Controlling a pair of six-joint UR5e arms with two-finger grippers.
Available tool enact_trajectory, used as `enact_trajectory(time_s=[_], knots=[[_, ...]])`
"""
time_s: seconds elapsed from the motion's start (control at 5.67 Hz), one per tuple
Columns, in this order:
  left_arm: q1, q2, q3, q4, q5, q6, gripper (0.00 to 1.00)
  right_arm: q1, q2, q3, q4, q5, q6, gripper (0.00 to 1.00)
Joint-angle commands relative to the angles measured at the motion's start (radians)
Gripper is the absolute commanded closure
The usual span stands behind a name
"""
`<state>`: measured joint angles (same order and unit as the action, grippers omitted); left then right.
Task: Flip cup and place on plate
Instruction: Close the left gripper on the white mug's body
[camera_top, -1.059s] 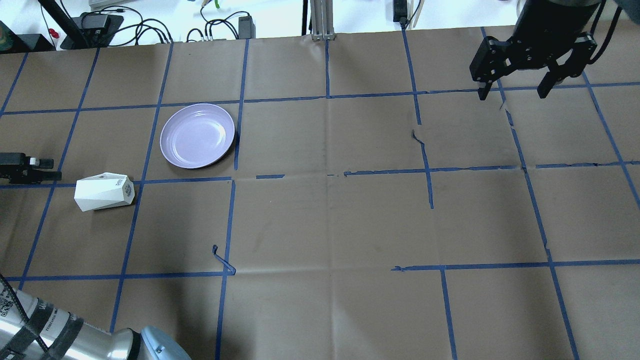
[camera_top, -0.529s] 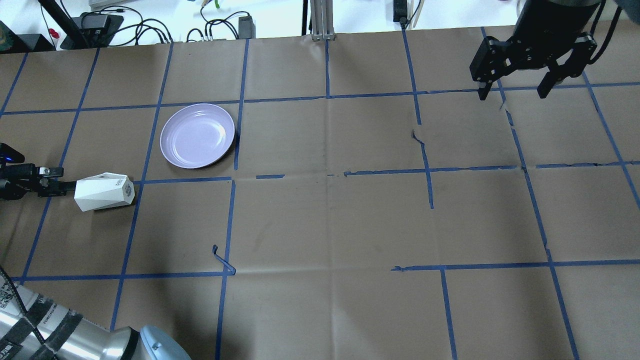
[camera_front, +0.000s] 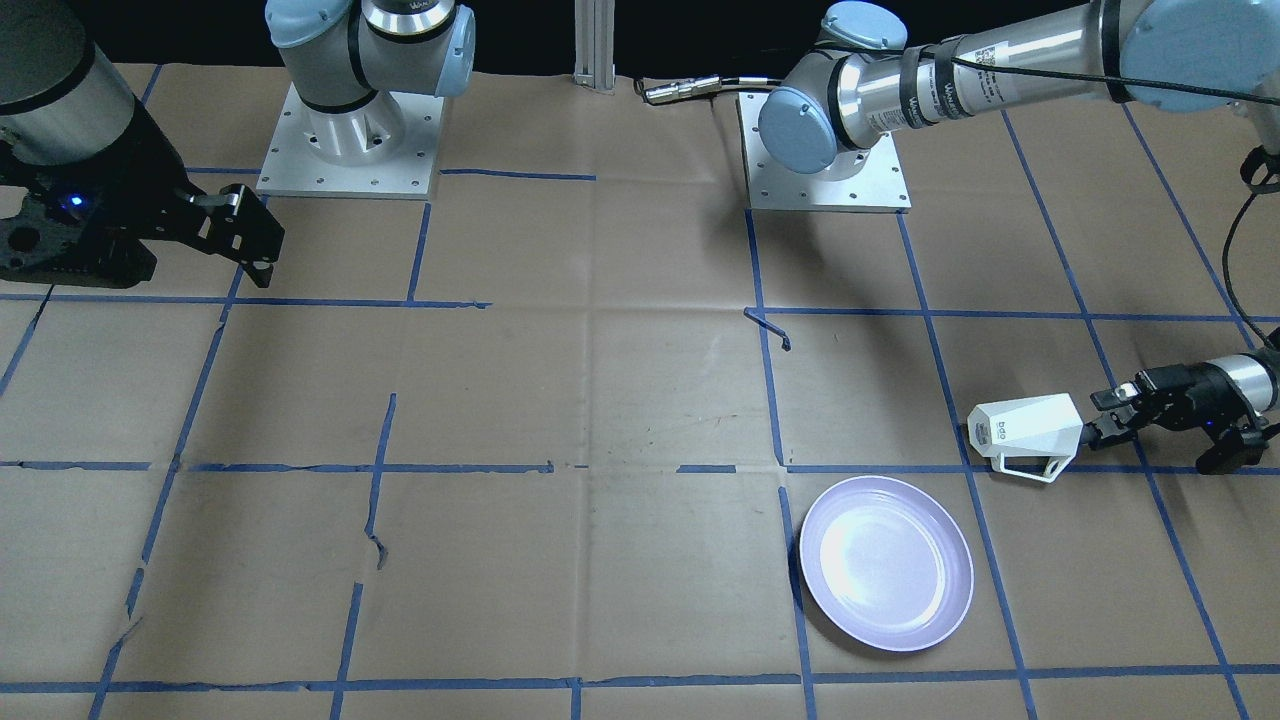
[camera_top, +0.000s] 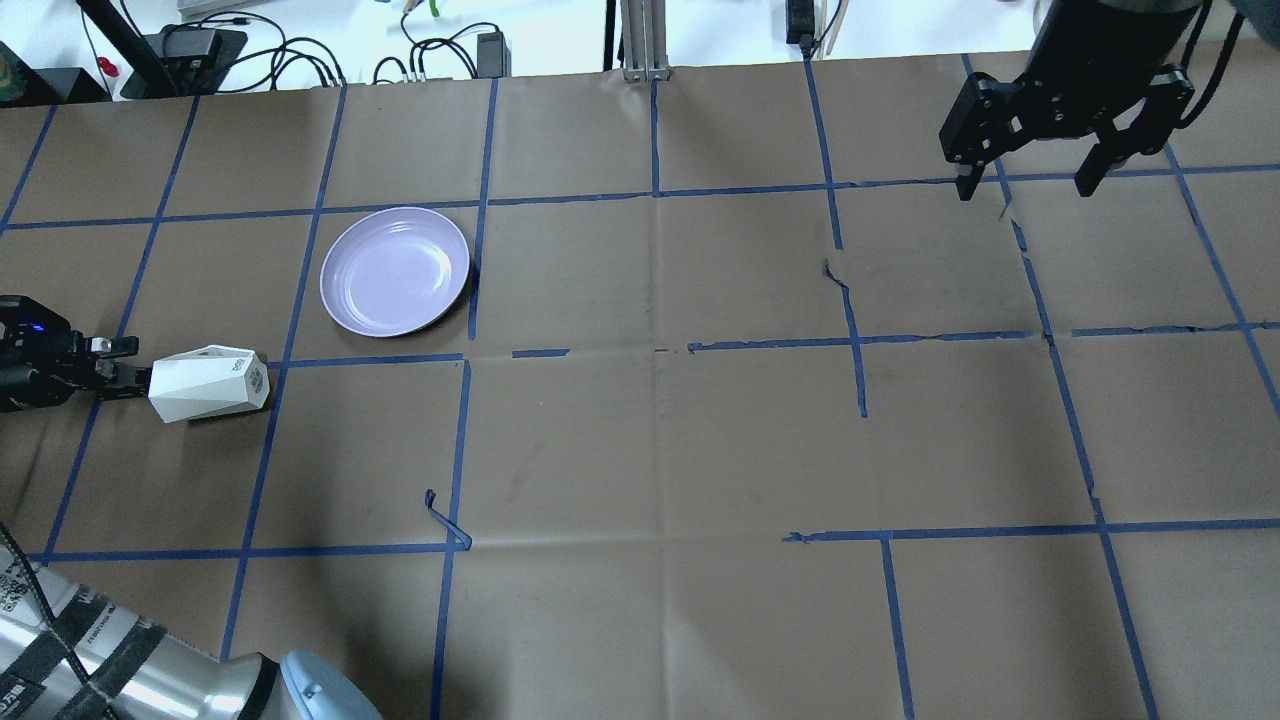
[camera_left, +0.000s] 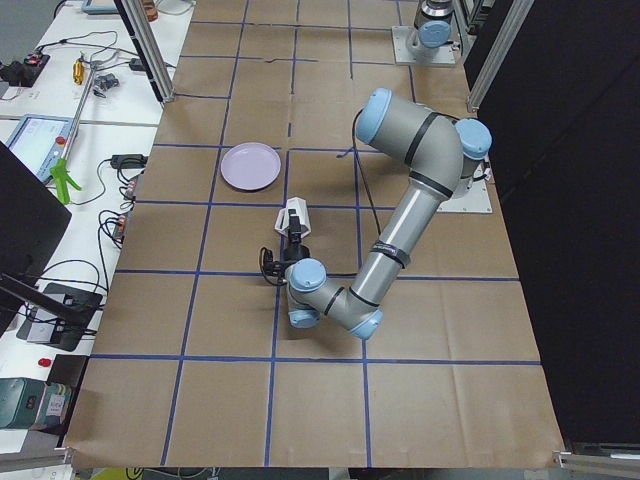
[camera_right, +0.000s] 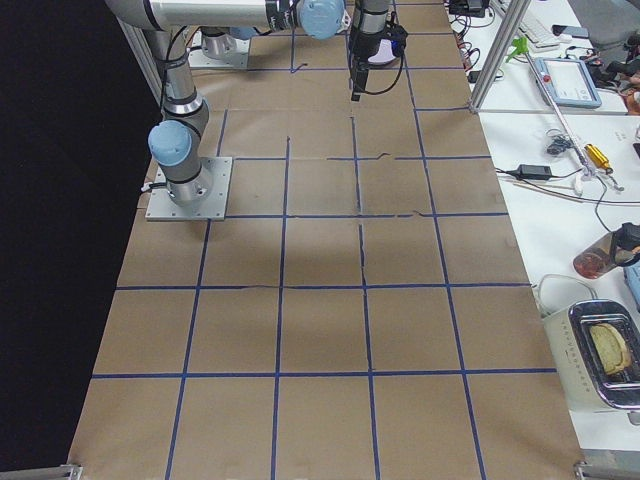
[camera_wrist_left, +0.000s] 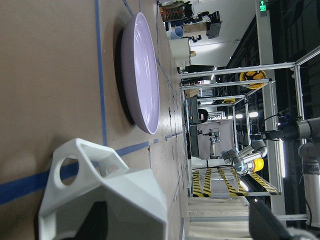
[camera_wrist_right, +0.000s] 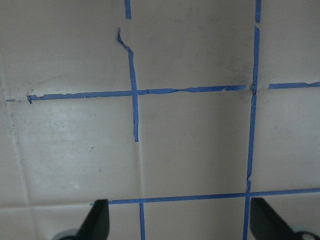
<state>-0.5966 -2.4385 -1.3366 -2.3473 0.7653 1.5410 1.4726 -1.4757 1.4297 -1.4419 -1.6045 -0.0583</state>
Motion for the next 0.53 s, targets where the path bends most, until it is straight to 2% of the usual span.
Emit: enact_trajectory(time_s=[0.0, 0.18, 0.35], knots=[[0.000, -0.002, -0.001, -0.027, -0.075, 0.001, 0.36, 0.000, 0.000, 0.000, 0.000, 0.000, 0.000, 0.00], [0.001, -0.002, -0.001, -0.027, -0.067, 0.001, 0.57, 0.000, 0.000, 0.000, 0.000, 0.000, 0.000, 0.00], [0.001, -0.002, -0.001, -0.030, -0.064, 0.002, 0.57, 0.000, 0.000, 0.000, 0.000, 0.000, 0.000, 0.00]])
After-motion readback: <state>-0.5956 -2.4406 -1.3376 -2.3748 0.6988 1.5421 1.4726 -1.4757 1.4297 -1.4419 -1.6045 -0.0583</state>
